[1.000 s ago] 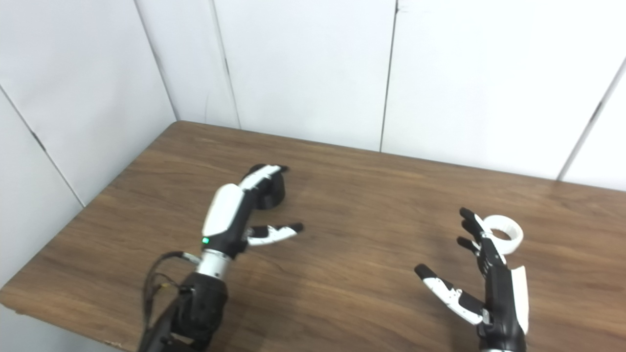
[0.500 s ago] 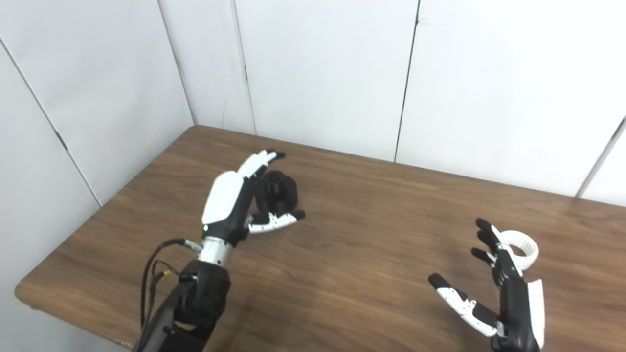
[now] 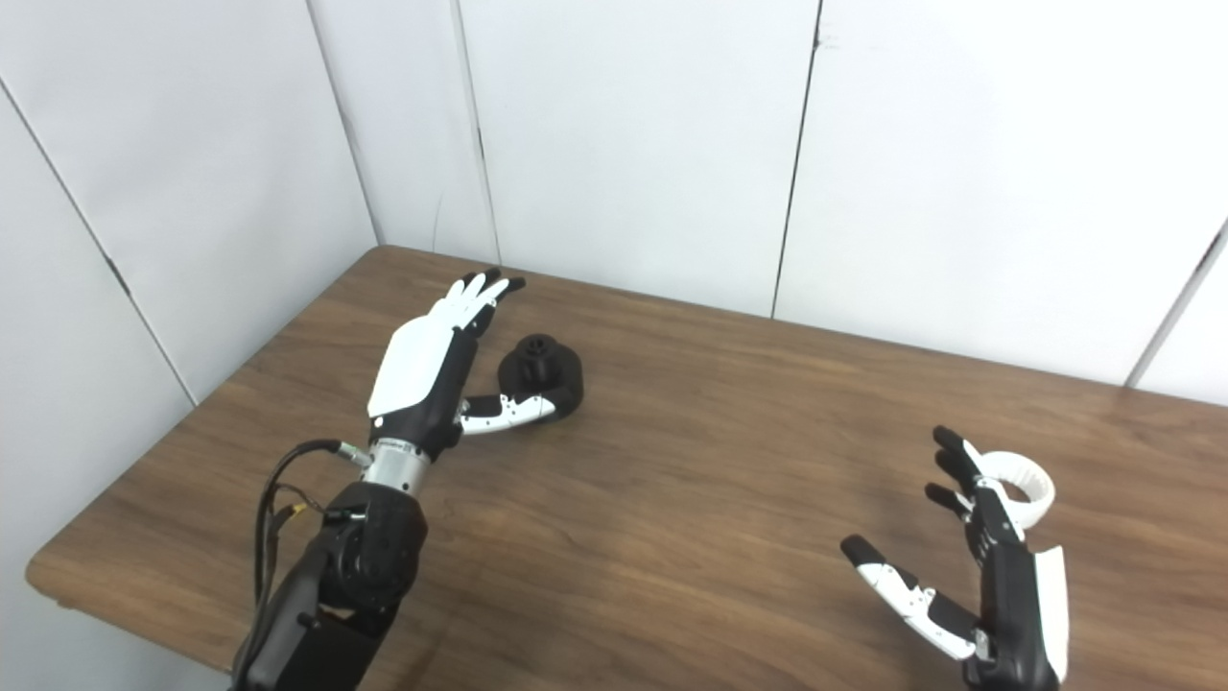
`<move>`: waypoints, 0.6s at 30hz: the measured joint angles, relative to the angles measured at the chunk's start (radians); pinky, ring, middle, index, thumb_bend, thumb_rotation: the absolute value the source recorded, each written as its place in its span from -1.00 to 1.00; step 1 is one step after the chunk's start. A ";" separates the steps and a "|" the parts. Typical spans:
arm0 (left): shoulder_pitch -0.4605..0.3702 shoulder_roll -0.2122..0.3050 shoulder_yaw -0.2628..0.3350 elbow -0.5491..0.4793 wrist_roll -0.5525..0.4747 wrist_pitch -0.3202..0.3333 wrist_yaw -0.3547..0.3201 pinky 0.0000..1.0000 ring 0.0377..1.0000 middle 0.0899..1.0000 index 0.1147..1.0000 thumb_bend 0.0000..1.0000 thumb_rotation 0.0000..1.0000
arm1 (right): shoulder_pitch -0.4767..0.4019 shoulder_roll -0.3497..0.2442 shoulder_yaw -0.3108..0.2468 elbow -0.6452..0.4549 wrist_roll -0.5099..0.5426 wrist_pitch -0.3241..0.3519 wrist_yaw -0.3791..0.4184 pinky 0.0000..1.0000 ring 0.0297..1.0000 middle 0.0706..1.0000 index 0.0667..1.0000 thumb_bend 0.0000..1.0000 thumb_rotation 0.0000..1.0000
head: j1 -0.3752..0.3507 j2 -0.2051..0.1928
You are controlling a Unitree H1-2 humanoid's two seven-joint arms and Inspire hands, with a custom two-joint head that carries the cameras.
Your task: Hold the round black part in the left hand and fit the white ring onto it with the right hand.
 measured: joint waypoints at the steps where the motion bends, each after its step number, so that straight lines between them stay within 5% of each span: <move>1: -0.002 0.002 0.000 0.003 0.000 0.004 -0.002 0.97 1.00 0.99 0.77 0.70 -0.14 | 0.000 0.000 0.000 0.000 0.000 0.000 0.000 0.55 0.74 0.78 0.70 0.50 -0.46 | 0.000 0.000; 18: -0.056 0.046 -0.018 0.128 0.003 0.045 -0.023 0.92 1.00 1.00 0.78 0.88 -0.04 | 0.000 0.000 0.000 -0.001 0.000 0.000 0.002 0.49 0.72 0.78 0.68 0.50 -0.50 | -0.009 0.008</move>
